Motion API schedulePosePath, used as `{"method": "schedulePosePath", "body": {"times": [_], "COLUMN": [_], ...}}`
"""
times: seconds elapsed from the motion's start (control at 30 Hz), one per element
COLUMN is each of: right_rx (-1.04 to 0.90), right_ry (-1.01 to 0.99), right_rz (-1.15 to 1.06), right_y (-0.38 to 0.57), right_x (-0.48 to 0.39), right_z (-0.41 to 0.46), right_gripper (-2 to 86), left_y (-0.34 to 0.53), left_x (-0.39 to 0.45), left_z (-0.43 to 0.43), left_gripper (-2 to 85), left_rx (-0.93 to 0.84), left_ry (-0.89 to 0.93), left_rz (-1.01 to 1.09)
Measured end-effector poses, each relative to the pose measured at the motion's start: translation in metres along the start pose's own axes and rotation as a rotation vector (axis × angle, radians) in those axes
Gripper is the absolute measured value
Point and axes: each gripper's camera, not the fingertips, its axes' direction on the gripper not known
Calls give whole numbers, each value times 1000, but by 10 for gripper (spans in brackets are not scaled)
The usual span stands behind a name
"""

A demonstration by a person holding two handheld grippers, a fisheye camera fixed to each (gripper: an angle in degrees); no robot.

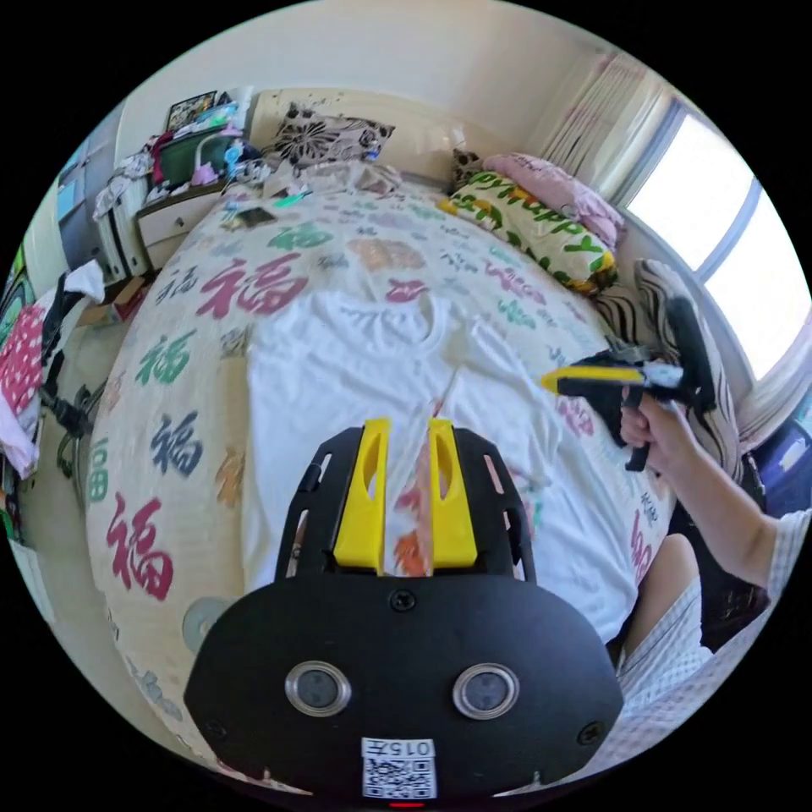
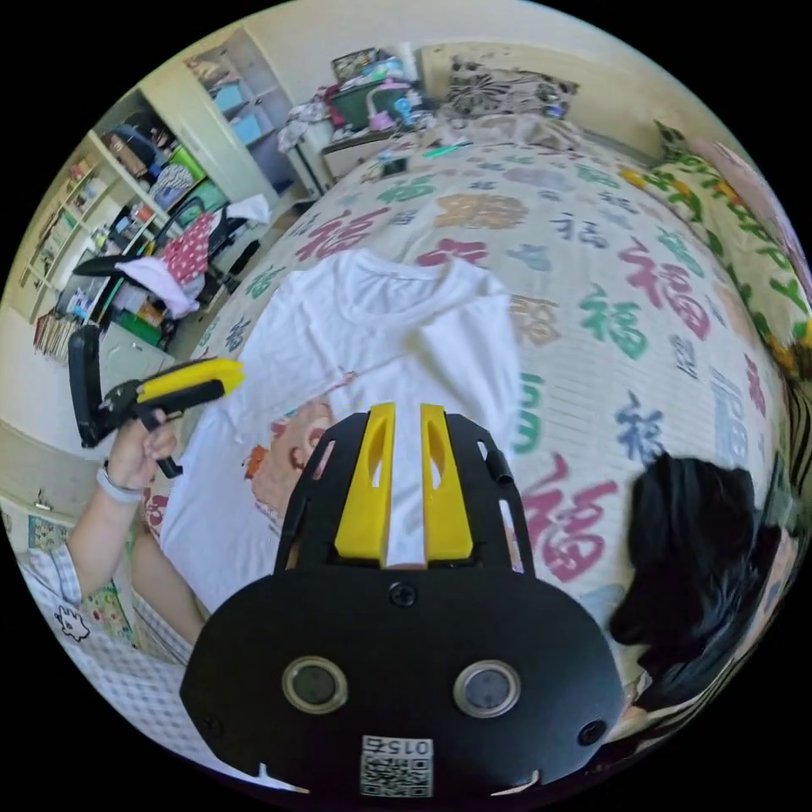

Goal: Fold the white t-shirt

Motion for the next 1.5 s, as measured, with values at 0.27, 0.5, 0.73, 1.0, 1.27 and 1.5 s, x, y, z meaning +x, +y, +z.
{"method": "schedulePosePath", "body": {"times": [0.27,0.5,0.73,1.0,1.27,1.5], "right_rx": [-66,-114,-75,-18,-39,-127], "right_ry": [105,77,59,88,38,120], "right_rz": [-3,-14,-2,-27,-20,-18], "right_y": [29,40,48,31,-53,-90], "right_x": [49,76,102,129,138,141], "right_z": [6,21,12,-13,5,34], "right_gripper": [49,2,-8,38,64,6], "left_y": [-109,-144,-168,-150,-113,-92], "left_x": [29,47,67,62,92,106], "left_z": [119,181,210,172,163,181], "left_gripper": [81,5,3,81,77,53], "left_rx": [-97,-173,-167,-14,-58,-95], "left_ry": [150,166,64,94,0,-96], "left_rz": [-164,-181,-97,-134,-2,47]}}
